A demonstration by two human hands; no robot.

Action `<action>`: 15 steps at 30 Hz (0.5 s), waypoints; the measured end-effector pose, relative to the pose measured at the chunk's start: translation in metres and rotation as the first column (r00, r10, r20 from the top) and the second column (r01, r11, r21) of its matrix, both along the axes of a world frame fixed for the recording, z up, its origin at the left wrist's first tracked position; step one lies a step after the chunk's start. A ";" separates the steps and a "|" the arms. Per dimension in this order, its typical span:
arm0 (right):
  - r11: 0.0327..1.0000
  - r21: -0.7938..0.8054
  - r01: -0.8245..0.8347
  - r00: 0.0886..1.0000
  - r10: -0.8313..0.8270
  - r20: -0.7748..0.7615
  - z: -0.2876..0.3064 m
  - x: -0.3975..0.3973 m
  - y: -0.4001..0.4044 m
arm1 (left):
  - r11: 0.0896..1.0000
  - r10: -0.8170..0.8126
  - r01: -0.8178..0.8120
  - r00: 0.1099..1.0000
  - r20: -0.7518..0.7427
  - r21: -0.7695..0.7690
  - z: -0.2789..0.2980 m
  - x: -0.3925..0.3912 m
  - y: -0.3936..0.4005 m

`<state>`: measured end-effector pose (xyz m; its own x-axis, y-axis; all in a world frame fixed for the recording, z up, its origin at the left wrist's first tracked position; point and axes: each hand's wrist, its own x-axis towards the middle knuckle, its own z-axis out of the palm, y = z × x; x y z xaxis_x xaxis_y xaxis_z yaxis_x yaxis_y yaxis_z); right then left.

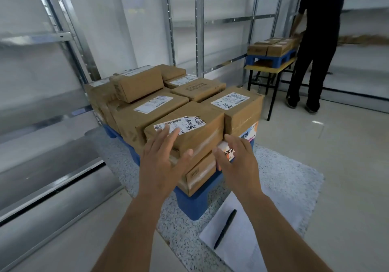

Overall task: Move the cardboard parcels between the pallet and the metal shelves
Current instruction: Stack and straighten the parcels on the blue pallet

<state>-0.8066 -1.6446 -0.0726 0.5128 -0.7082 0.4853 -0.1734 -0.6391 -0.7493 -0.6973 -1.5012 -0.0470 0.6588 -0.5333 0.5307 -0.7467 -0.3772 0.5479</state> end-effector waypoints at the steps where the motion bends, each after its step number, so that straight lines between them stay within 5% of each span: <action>1: 1.000 0.015 0.007 1.000 -0.008 0.006 0.000 0.000 -0.004 | 1.000 -0.009 0.009 1.000 -0.001 -0.010 0.003 0.002 -0.005; 15: 0.980 0.063 0.190 0.982 -0.189 -0.025 -0.007 0.000 -0.007 | 0.992 -0.126 0.126 0.992 -0.001 -0.026 0.018 0.032 -0.019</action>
<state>-0.8071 -1.6518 -0.0796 0.3749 -0.8229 0.4270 -0.3015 -0.5437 -0.7832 -0.6650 -1.5199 -0.0289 0.5888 -0.5980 0.5438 -0.7857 -0.2658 0.5586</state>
